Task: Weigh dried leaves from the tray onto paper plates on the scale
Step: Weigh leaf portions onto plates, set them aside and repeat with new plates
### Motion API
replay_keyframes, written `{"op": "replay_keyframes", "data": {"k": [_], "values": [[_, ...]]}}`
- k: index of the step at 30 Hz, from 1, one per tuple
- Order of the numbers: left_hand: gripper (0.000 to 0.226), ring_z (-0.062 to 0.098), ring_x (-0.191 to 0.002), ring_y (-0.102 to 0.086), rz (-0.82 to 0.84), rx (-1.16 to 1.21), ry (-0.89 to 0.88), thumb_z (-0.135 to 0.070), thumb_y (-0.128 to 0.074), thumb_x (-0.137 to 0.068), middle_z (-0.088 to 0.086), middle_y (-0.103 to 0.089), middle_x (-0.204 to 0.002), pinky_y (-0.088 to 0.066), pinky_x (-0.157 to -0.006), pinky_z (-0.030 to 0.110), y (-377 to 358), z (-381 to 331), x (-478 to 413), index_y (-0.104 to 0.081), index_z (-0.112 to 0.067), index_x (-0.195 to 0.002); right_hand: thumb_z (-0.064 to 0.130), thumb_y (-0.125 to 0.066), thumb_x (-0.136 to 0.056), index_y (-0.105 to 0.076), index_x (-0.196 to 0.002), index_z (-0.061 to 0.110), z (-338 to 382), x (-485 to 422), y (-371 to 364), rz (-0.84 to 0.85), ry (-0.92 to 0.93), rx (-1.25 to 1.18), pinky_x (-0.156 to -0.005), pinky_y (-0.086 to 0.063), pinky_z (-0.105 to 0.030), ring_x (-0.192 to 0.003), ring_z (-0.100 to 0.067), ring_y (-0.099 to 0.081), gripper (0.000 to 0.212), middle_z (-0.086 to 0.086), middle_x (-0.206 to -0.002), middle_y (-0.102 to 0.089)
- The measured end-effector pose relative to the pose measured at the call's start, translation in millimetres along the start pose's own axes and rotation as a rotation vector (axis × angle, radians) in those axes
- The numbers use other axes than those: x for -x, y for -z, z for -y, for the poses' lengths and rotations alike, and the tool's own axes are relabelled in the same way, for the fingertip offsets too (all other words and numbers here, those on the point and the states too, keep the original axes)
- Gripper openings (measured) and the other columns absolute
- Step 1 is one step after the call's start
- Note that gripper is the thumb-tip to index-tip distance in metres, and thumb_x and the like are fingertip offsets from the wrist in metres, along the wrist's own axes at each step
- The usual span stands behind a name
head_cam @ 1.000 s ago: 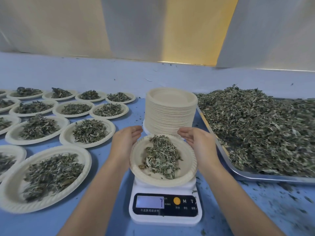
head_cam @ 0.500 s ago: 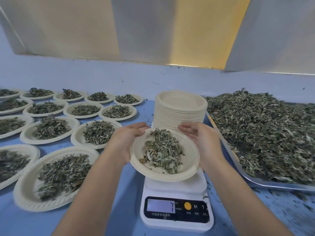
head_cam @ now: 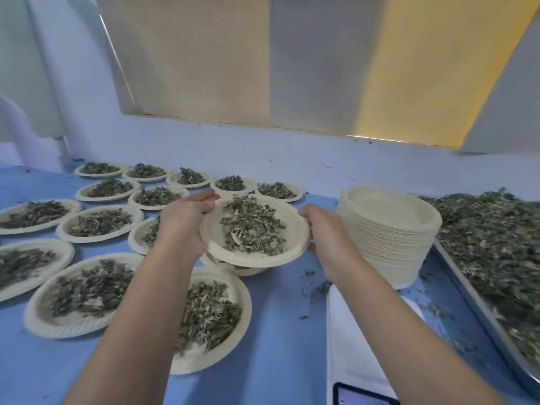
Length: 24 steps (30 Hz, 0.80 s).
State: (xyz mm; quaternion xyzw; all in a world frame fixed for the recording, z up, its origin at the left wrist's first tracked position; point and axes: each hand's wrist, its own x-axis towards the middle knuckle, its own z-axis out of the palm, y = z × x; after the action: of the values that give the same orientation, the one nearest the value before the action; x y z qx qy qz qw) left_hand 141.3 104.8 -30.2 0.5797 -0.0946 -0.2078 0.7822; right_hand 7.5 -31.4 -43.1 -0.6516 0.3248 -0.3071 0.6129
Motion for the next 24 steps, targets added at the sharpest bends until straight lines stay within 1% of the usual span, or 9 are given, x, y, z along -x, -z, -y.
{"op": "replay_keyframes", "data": {"k": [2,5,9,12,16,18,20,22,24], "values": [[0.028,0.028,-0.112,-0.057,-0.103,0.037,-0.026,0.006,-0.046,-0.091,0.007,-0.064,-0.113,-0.045,-0.099,0.046,16,-5,-17,-0.065,-0.012,-0.101,0.025,-0.052,-0.091,-0.057,-0.091,0.017,0,-4,-22,0.068,-0.086,-0.017,-0.051,-0.048,-0.024,-0.068,-0.016,-0.057,0.010,-0.005,-0.086,-0.054],[0.029,0.027,-0.114,-0.056,-0.239,0.084,-0.058,0.006,-0.048,-0.090,0.006,-0.064,-0.115,-0.042,-0.102,0.045,38,-13,-44,-0.065,-0.014,-0.100,0.018,-0.053,-0.094,-0.056,-0.091,0.013,-1,-13,-61,0.175,-0.188,-0.100,-0.040,-0.042,-0.021,-0.045,-0.010,-0.057,0.007,-0.002,-0.068,-0.056],[0.021,0.026,-0.108,-0.059,-0.370,0.143,-0.097,-0.001,-0.057,-0.089,0.010,-0.064,-0.113,-0.046,-0.099,0.042,66,-28,-83,-0.064,-0.012,-0.105,0.012,-0.051,-0.096,-0.055,-0.103,0.005,5,-41,-127,0.217,-0.237,-0.261,-0.036,-0.041,-0.021,-0.045,-0.011,-0.052,0.011,-0.006,-0.073,-0.051],[0.018,0.029,-0.096,-0.060,-0.441,0.133,-0.042,-0.017,-0.063,-0.088,0.012,-0.064,-0.104,-0.051,-0.084,0.040,95,-41,-116,-0.065,-0.009,-0.105,0.013,-0.051,-0.097,-0.055,-0.097,0.009,10,-72,-180,0.228,-0.249,-0.289,-0.040,-0.044,-0.023,-0.040,-0.009,-0.052,0.006,-0.004,-0.067,-0.052],[0.017,0.021,-0.067,-0.056,-0.454,0.025,0.044,-0.024,-0.062,-0.090,0.007,-0.060,-0.076,-0.047,-0.070,0.033,142,-54,-151,-0.061,-0.009,-0.083,0.016,-0.048,-0.098,-0.054,-0.107,0.009,10,-110,-249,0.284,-0.318,-0.301,-0.048,-0.047,-0.027,-0.064,-0.018,-0.054,0.013,-0.009,-0.086,-0.058],[0.010,0.018,-0.068,-0.061,-0.431,0.005,0.105,-0.014,-0.062,-0.090,0.008,-0.063,-0.078,-0.053,-0.067,0.030,165,-61,-166,-0.061,-0.005,-0.087,0.019,-0.046,-0.099,-0.052,-0.119,0.011,7,-125,-281,0.281,-0.317,-0.245,-0.056,-0.052,-0.032,-0.076,-0.023,-0.059,0.022,-0.011,-0.101,-0.060],[0.010,0.017,-0.060,-0.063,-0.418,-0.047,0.184,-0.008,-0.064,-0.088,0.010,-0.063,-0.074,-0.054,-0.050,0.025,187,-72,-179,-0.060,0.000,-0.090,0.022,-0.044,-0.099,-0.051,-0.124,0.010,6,-135,-312,0.270,-0.302,-0.171,-0.065,-0.052,-0.038,-0.081,-0.027,-0.061,0.028,-0.012,-0.105,-0.062],[0.011,0.016,-0.045,-0.063,-0.393,-0.079,0.255,-0.007,-0.064,-0.087,0.011,-0.066,-0.063,-0.049,-0.036,0.020,209,-86,-193,-0.059,0.002,-0.091,0.022,-0.044,-0.099,-0.051,-0.124,0.010,7,-142,-341,0.273,-0.306,-0.163,-0.060,-0.047,-0.035,-0.077,-0.023,-0.058,0.028,-0.014,-0.103,-0.062],[0.010,0.011,-0.037,-0.060,-0.350,-0.092,0.323,-0.006,-0.060,-0.089,0.008,-0.064,-0.049,-0.048,-0.036,0.019,230,-99,-212,-0.059,0.003,-0.084,0.023,-0.044,-0.100,-0.054,-0.121,0.010,7,-150,-371,0.282,-0.322,-0.180,-0.071,-0.051,-0.034,-0.085,-0.023,-0.060,0.027,-0.016,-0.109,-0.064]]}}
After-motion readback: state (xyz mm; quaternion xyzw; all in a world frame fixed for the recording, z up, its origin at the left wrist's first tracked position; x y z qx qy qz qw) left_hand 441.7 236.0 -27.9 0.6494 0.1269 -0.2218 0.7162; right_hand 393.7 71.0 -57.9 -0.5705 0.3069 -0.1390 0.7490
